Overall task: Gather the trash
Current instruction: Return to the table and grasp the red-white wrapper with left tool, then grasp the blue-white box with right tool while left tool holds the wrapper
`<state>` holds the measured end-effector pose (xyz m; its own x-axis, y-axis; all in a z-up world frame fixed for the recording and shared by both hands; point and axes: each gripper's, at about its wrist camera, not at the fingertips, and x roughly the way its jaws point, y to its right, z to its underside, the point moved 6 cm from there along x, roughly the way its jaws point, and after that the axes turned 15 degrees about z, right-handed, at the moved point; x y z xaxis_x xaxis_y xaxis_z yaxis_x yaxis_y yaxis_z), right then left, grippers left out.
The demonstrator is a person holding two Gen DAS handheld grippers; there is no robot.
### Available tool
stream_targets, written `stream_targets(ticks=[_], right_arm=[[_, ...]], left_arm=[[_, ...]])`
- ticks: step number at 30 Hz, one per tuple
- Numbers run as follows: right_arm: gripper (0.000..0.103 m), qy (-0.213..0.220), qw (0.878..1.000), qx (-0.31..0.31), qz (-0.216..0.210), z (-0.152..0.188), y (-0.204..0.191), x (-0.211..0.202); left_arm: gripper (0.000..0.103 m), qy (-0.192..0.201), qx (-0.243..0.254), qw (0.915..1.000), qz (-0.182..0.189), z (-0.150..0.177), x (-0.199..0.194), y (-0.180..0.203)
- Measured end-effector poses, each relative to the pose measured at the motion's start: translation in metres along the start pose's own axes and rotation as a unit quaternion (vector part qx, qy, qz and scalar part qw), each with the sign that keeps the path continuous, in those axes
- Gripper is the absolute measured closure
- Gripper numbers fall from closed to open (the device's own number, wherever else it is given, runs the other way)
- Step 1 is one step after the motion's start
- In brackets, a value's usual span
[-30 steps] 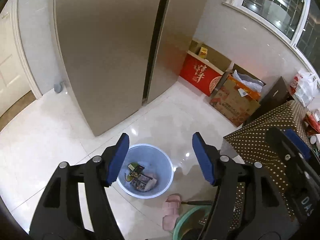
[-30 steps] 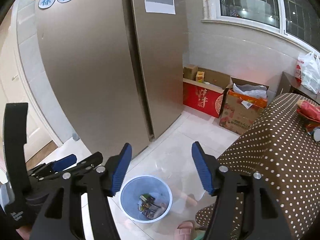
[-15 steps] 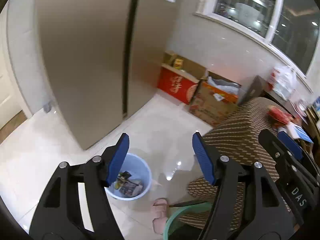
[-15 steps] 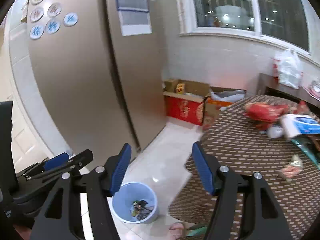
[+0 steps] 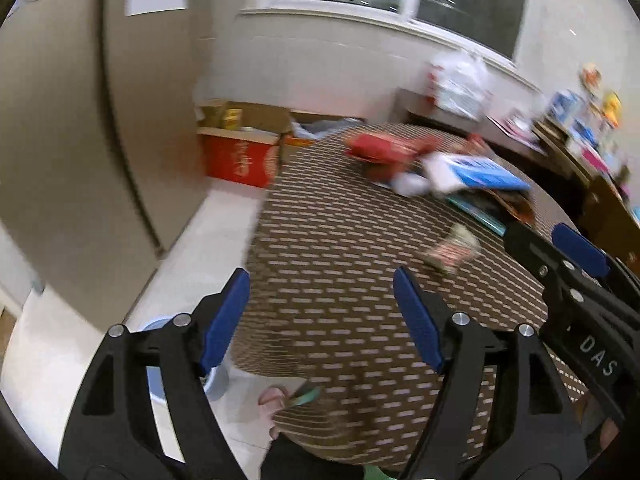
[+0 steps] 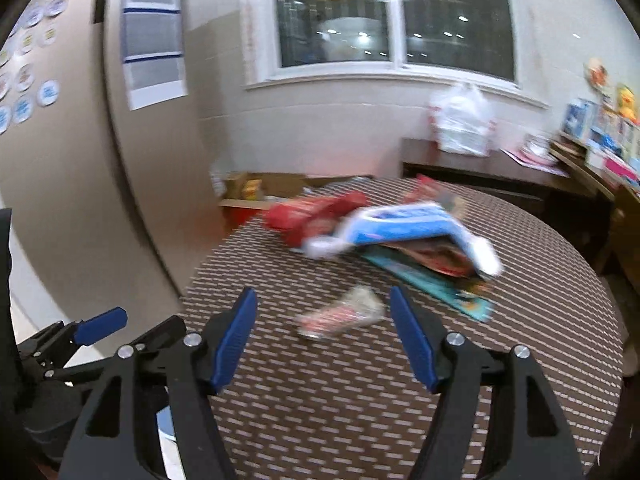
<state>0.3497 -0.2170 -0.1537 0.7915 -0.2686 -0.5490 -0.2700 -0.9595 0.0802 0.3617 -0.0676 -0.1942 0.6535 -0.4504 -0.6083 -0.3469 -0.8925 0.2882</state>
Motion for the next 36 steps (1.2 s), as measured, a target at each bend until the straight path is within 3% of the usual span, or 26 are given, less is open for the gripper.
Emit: stream_targets(ticks=[8, 14, 18, 20, 21, 24, 27, 31, 36], right_arm=[[0.035, -0.029, 0.999, 0.016, 0.042, 0.018, 0.071, 0.018], [0.034, -0.051, 0.997, 0.023, 0.046, 0.023, 0.088, 0.034], [0.034, -0.063, 0.997, 0.021, 0.042, 0.022, 0.088, 0.044], [0.034, -0.064, 0.997, 0.016, 0.042, 0.02, 0.087, 0.047], [0.034, -0.065, 0.997, 0.015, 0.043, 0.02, 0.087, 0.049], [0.034, -0.066, 0.997, 0.014, 0.047, 0.017, 0.089, 0.054], [0.034, -0.064, 0.996, 0.016, 0.052, 0.012, 0.092, 0.06], [0.034, -0.058, 0.997, 0.015, 0.056, 0.003, 0.092, 0.065], [0.034, -0.034, 0.996, 0.001, 0.08, -0.014, 0.09, 0.071]], left_arm=[[0.029, -0.054, 0.083, 0.9948, 0.022, 0.005, 0.056, 0.064], [0.029, -0.084, 0.134, 0.9874, 0.013, 0.0, 0.089, 0.079], [0.029, -0.103, 0.14, 0.9848, 0.011, -0.002, 0.108, 0.078], [0.041, -0.104, 0.132, 0.9856, 0.02, -0.006, 0.112, 0.077], [0.051, -0.104, 0.129, 0.986, 0.022, -0.01, 0.115, 0.076], [0.056, -0.111, 0.128, 0.9851, 0.033, -0.014, 0.122, 0.078], [0.076, -0.121, 0.131, 0.9825, 0.052, -0.018, 0.128, 0.084], [0.079, -0.108, 0.129, 0.9854, 0.029, -0.024, 0.127, 0.086], [0.079, -0.066, 0.068, 0.9944, 0.048, -0.038, 0.109, 0.077]])
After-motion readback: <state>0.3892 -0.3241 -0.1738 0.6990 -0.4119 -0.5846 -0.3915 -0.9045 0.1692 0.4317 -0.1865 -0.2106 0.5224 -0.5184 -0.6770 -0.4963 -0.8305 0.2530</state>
